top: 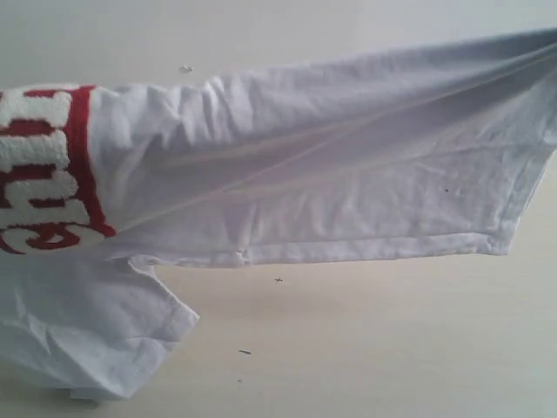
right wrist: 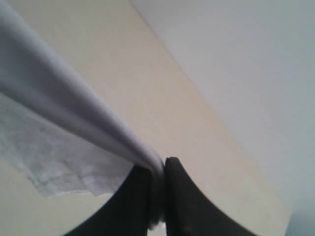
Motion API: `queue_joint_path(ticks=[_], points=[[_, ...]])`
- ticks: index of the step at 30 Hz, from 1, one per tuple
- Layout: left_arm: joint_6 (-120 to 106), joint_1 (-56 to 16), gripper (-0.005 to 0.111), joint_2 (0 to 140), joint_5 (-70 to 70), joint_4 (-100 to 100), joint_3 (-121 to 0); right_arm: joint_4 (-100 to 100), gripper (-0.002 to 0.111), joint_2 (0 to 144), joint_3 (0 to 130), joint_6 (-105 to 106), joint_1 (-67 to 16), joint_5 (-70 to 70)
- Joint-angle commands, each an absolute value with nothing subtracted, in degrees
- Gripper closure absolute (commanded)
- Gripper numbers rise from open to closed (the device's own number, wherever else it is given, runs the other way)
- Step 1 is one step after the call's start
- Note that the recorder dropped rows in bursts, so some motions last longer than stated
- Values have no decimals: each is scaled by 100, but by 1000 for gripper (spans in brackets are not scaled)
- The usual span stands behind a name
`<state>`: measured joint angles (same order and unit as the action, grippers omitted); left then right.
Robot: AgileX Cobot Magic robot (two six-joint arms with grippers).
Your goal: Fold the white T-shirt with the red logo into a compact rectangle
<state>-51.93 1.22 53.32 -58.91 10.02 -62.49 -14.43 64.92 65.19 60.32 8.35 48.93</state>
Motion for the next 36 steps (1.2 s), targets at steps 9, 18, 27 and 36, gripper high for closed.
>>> queue_joint_path(ticks=[9, 18, 27, 36], points=[[-5592, 134, 107, 6850, -5419, 1322, -6262, -1264, 108, 7808, 6512, 6037, 865, 4643], [-5811, 174, 107, 8188, -3451, 1322, -6262, -825, 108, 9369, 6512, 6182, 865, 2884], [-5811, 186, 107, 9567, -1549, 1586, -6262, -703, 108, 10380, 6512, 6182, 865, 60], [-5811, 285, 83, 10197, -233, 1585, -6262, -649, 108, 10985, 6512, 6290, 865, -1017]])
